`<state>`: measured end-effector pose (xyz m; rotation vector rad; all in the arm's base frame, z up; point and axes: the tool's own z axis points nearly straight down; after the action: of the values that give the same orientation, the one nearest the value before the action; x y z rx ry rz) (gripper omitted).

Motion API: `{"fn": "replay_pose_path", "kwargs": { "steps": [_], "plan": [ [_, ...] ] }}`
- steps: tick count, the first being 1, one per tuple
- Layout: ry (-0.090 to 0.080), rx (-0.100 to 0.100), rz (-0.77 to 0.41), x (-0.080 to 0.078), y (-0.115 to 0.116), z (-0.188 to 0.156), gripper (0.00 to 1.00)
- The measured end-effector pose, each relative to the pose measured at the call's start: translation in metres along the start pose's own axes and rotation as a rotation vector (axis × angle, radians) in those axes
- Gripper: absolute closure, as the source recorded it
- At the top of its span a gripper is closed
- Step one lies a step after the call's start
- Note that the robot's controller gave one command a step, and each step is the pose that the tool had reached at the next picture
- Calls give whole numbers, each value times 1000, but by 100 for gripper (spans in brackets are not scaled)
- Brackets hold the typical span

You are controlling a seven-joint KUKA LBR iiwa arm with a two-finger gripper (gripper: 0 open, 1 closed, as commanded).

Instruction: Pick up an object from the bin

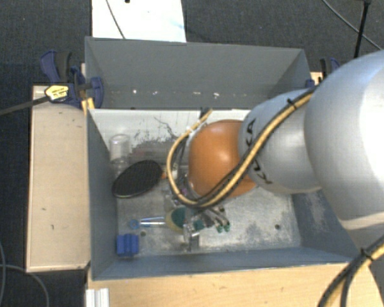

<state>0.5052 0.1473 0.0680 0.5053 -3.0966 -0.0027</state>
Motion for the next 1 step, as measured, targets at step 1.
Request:
{"fn": "replay_pose_path", "kwargs": {
  "steps": [1],
  "plan": [
    [-10, 1, 179, 5, -1, -33, 0]
  ]
}}
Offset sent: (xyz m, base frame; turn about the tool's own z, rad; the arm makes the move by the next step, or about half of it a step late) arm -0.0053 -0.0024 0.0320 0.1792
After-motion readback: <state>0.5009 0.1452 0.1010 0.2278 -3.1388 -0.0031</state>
